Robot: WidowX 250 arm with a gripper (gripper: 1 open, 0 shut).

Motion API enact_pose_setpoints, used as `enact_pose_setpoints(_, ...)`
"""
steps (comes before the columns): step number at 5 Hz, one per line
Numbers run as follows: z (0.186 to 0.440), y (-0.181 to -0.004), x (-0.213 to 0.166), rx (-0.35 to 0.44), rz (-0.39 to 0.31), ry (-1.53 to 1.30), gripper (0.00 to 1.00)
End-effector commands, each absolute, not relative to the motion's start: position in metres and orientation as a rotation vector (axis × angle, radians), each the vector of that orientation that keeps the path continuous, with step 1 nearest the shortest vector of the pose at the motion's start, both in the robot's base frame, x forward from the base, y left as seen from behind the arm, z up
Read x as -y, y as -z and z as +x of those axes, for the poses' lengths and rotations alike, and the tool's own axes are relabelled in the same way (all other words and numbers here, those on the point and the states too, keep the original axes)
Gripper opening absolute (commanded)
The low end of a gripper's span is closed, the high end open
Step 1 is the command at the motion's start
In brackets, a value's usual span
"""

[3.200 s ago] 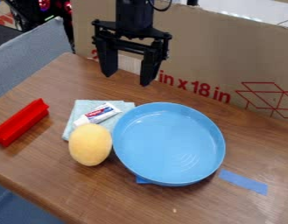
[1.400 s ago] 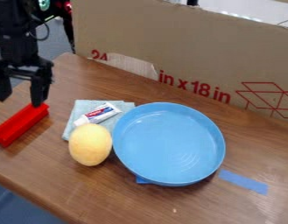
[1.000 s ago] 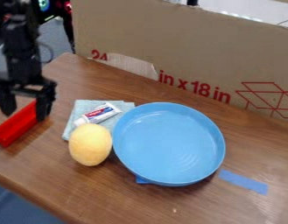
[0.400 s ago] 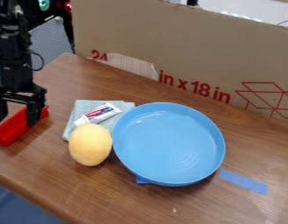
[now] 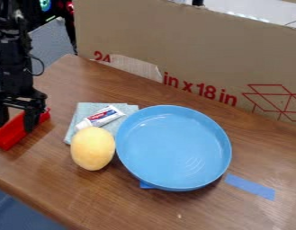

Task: Move the red object to the right side of the table

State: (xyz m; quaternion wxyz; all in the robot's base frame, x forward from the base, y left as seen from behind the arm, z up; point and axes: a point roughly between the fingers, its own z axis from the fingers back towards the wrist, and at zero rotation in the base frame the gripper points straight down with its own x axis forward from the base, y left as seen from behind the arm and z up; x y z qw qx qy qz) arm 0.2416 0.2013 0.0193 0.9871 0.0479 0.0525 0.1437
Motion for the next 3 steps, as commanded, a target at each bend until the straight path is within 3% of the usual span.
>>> enact_pose_setpoints(1, 0.247, -0.028, -0.192, -0.071, 0.105, -0.296, 0.00)
enact_pose_setpoints(2, 0.261, -0.034, -0.182, -0.074, 0.092, -0.309, 0.00)
enact_pose_setpoints(3, 0.255, -0.038, -0.182, -0.068, 0.076, -0.294, 0.00)
